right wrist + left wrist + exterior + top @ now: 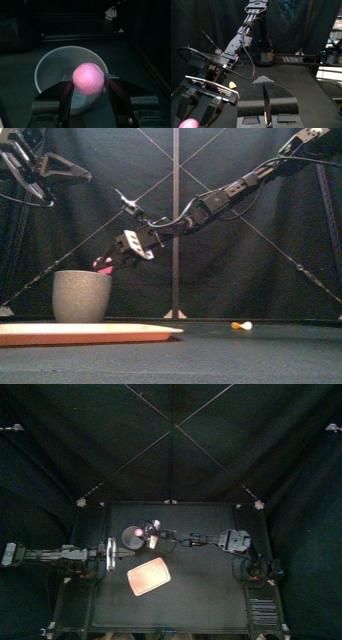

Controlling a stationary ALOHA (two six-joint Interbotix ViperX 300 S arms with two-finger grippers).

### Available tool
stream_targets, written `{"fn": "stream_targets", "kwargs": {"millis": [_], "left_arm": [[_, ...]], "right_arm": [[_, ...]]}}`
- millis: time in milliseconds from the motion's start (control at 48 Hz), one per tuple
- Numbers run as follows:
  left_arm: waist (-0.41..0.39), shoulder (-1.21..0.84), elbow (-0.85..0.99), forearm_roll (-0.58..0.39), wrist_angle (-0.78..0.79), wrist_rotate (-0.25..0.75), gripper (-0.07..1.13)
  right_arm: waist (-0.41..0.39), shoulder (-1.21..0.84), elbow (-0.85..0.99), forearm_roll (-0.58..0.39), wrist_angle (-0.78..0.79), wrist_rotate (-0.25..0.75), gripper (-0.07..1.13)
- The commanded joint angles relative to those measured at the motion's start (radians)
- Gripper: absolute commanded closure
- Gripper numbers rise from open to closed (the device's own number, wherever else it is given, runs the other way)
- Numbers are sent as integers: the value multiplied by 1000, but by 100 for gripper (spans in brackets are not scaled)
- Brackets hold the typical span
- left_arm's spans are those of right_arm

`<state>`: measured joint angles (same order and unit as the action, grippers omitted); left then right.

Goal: Pick the pink ball then place it in the grey bowl
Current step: Drop pink ball in the grey bowl and return to neutral

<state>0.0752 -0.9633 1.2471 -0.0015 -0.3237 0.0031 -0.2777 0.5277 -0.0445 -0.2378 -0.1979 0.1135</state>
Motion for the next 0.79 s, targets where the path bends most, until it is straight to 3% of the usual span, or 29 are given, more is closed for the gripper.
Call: {"fn": "stream_targets", "kwargs": {"millis": [21, 188, 375, 604, 792], "left_arm": [[3, 5, -9, 0, -2, 2, 101], [5, 5, -5, 2, -2, 2, 101], [8, 5, -3, 3, -2, 2, 101], [8, 5, 6, 0, -2, 2, 101], [8, 5, 21, 0, -5, 2, 101]], "right_arm": [[0, -8, -61, 25, 21, -3, 21], [5, -6, -55, 55, 51, -2, 4], [6, -80, 23, 63, 43, -2, 3], [18, -321, 333, 69, -91, 3, 3], [51, -549, 641, 138, -281, 0, 3]]}}
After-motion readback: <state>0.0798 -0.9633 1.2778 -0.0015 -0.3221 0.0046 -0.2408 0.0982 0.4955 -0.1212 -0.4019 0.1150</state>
